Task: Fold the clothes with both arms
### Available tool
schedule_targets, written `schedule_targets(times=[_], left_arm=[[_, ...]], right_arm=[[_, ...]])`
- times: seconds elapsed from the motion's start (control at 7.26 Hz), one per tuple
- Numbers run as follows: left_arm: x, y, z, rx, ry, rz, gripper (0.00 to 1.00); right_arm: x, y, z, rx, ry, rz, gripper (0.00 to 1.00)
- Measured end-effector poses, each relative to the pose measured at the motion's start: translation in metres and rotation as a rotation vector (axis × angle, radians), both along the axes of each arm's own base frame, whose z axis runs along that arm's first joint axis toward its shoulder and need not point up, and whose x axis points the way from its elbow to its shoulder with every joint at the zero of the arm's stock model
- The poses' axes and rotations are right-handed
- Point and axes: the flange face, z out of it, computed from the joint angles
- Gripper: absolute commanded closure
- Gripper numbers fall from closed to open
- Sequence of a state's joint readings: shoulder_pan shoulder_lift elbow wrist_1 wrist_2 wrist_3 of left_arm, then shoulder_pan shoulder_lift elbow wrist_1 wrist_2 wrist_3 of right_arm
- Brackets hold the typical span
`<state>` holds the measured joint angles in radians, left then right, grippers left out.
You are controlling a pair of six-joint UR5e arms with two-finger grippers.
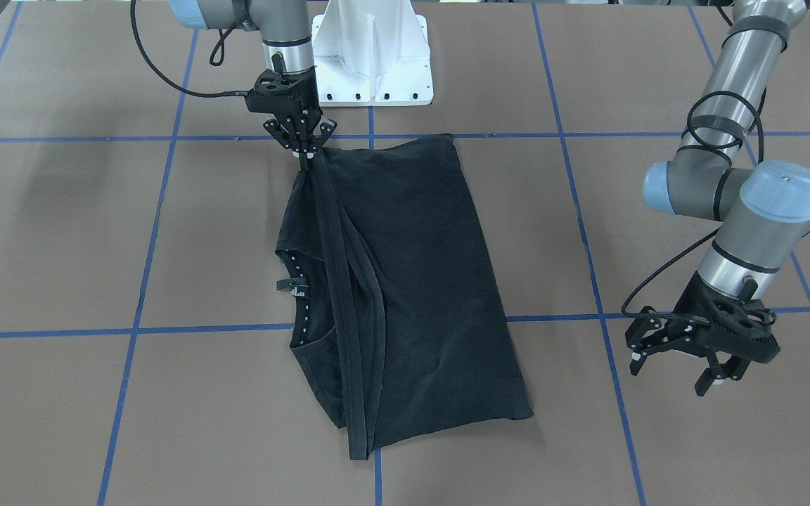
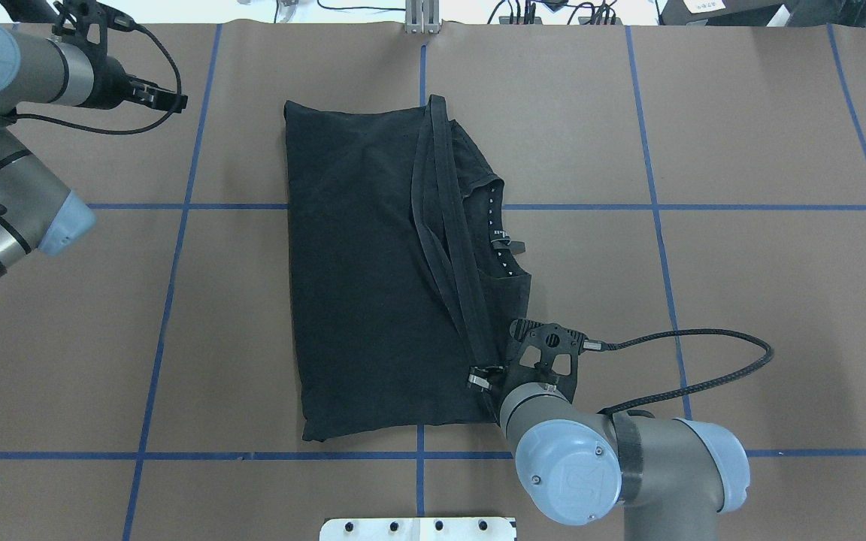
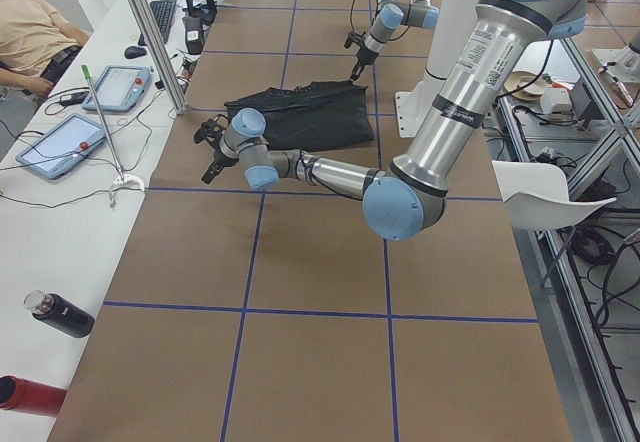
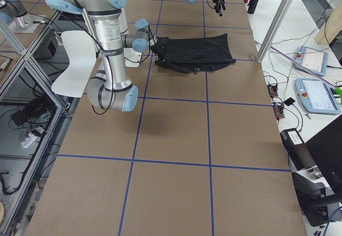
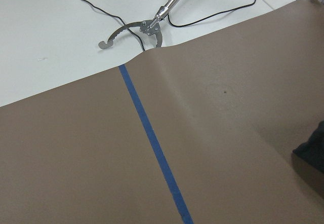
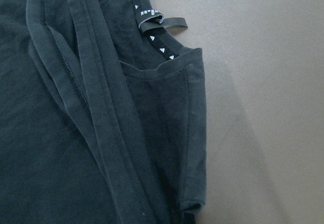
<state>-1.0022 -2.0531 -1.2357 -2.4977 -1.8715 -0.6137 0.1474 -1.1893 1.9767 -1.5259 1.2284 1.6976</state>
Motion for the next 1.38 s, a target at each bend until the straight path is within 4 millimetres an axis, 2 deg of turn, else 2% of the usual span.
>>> schedule_targets(times=[0.14,0.28,0.41,0.55,0.69,0.83,0.96,1.24,1.38], left_arm=[[0.0,0.001,-0.002,0.0,0.005,-0.001,0.0],[0.0,0.001,-0.004,0.002,0.008,-0.001,0.0],[0.0,0.003,-0.005,0.002,0.013,0.005,0.0],[0.0,0.006,-0.005,0.0,0.019,0.016,0.0],[0.0,0.007,-0.005,-0.002,0.023,0.025,0.0],[0.001,0.009,-0.006,-0.003,0.028,0.033,0.0],[0.001,0.009,-0.006,-0.003,0.029,0.036,0.0],[0.001,0.009,-0.006,-0.004,0.03,0.038,0.0],[0.001,0.01,-0.006,-0.006,0.031,0.037,0.0]], right_arm=[[0.009,-0.014,-0.002,0.0,0.004,-0.003,0.0],[0.025,-0.043,-0.005,-0.008,0.009,-0.015,0.0],[0.048,-0.08,-0.009,-0.021,0.011,-0.028,0.0],[0.068,-0.113,-0.018,-0.022,0.019,-0.036,0.0],[0.079,-0.14,-0.031,-0.02,0.04,-0.037,0.0],[0.075,-0.167,-0.046,-0.021,0.071,-0.032,0.0],[0.058,-0.193,-0.057,-0.025,0.104,-0.029,0.0],[0.008,-0.242,-0.08,-0.041,0.169,-0.031,0.03],[-0.016,-0.263,-0.09,-0.051,0.189,-0.028,0.12]])
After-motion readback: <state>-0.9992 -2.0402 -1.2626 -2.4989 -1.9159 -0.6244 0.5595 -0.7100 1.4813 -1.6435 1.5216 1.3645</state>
